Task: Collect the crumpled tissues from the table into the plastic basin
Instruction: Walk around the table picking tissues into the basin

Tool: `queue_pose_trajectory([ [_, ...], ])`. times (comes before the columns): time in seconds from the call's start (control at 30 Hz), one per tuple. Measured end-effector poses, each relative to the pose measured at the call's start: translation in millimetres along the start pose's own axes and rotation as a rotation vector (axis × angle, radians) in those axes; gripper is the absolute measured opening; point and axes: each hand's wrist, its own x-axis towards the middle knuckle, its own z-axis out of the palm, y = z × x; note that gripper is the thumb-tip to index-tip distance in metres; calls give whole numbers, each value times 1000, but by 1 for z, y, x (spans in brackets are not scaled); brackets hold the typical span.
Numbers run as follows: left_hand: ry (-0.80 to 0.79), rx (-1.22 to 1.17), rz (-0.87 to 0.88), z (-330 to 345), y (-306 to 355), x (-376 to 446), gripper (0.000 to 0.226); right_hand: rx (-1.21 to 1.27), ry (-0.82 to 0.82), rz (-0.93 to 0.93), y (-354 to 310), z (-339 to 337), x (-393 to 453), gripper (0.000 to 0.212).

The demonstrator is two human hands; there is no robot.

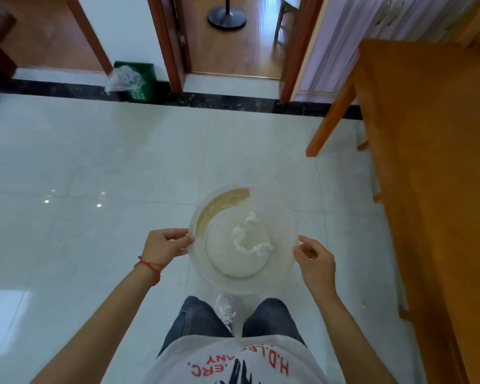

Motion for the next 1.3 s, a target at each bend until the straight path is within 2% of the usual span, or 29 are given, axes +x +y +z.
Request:
queue_pose_trajectory([
  [0.67,-28,54,5,46,175,275,26,-34,9,25,-138,66,287,27],
  [1.3,-144,176,42,91,360,558,27,25,170,81,-269,142,541,26],
])
